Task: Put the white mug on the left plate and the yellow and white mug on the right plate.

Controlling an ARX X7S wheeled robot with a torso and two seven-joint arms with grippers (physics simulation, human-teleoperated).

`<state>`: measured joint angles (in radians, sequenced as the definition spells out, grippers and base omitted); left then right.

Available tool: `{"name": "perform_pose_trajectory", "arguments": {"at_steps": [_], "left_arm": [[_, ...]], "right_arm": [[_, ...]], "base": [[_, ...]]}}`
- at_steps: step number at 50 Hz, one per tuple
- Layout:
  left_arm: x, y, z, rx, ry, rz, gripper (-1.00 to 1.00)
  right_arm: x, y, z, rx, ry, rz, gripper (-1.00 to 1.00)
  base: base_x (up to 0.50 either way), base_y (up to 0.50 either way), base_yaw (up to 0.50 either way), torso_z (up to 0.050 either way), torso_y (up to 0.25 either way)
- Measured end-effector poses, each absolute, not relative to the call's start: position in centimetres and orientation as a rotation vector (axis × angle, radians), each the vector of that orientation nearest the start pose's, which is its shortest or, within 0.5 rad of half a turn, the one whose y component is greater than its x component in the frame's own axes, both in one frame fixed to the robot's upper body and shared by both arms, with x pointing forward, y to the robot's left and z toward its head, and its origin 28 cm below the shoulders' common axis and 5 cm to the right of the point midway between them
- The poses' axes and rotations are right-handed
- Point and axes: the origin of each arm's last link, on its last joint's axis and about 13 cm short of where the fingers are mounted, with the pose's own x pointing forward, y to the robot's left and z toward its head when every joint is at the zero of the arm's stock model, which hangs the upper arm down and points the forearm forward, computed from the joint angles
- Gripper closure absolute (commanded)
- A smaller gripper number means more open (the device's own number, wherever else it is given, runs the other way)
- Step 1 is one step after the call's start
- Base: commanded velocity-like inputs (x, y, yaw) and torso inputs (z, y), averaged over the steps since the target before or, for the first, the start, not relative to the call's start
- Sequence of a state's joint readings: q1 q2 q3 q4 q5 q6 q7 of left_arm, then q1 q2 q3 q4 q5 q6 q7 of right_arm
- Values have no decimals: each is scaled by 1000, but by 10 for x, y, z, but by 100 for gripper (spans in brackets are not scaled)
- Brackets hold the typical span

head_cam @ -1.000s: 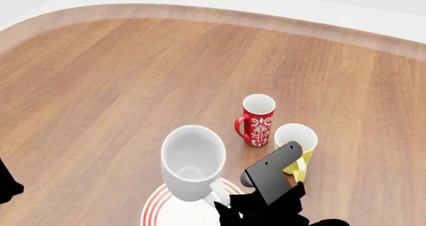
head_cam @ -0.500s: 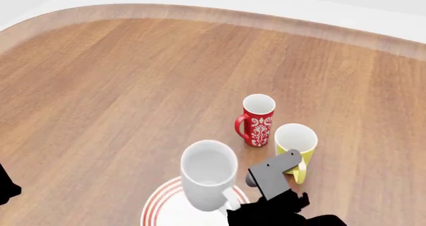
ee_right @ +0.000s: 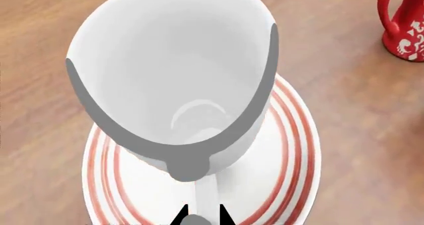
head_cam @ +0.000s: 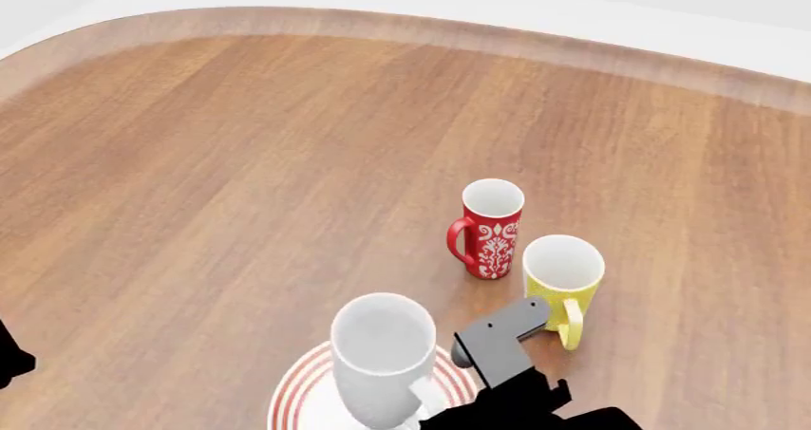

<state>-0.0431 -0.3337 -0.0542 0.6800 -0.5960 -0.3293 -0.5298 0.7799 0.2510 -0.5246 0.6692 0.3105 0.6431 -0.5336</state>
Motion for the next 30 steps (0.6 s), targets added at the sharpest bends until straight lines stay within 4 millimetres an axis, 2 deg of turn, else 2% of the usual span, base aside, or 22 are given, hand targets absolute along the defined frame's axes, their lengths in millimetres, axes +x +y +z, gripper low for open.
{"name": "perform_pose_trajectory", "arguments": {"at_steps": [26,27,30], "left_arm": [[191,241,152,-274,-295,236,-100],[191,241,152,-274,-295,236,-100],[191,241,152,-275,-296,236,-100]], "right_arm": [[345,-124,43,-125,728,696,100],[345,-124,43,-126,728,696,-100],[346,-124,43,-132,728,694,-100]], "base": [[0,0,0,0,0],[0,0,0,0,0],[0,0,0,0,0]]}}
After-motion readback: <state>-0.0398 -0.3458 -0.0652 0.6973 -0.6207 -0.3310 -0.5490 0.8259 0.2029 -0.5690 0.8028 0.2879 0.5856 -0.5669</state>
